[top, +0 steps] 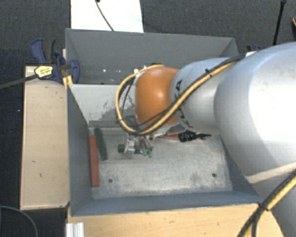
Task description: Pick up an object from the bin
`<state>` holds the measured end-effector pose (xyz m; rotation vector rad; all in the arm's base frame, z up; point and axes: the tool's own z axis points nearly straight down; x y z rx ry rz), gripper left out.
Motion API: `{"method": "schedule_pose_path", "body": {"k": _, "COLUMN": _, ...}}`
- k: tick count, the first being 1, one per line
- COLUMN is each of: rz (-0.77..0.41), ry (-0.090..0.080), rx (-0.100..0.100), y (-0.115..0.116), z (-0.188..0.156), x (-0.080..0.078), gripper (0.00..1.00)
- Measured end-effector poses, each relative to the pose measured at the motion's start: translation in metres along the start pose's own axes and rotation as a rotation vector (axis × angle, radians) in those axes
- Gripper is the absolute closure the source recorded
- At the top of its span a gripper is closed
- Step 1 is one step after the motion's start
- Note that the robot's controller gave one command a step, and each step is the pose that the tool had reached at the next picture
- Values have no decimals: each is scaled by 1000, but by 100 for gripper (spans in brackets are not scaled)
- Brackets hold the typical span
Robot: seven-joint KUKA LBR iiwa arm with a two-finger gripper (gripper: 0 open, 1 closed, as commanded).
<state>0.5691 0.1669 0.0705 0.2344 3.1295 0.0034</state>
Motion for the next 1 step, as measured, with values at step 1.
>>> {"method": "schedule_pose_path", "body": {"k": 1, "rz": -356, "ry": -5, "rx": -1, "y": 9, "z": -134, "x": 39, "gripper": 100}}
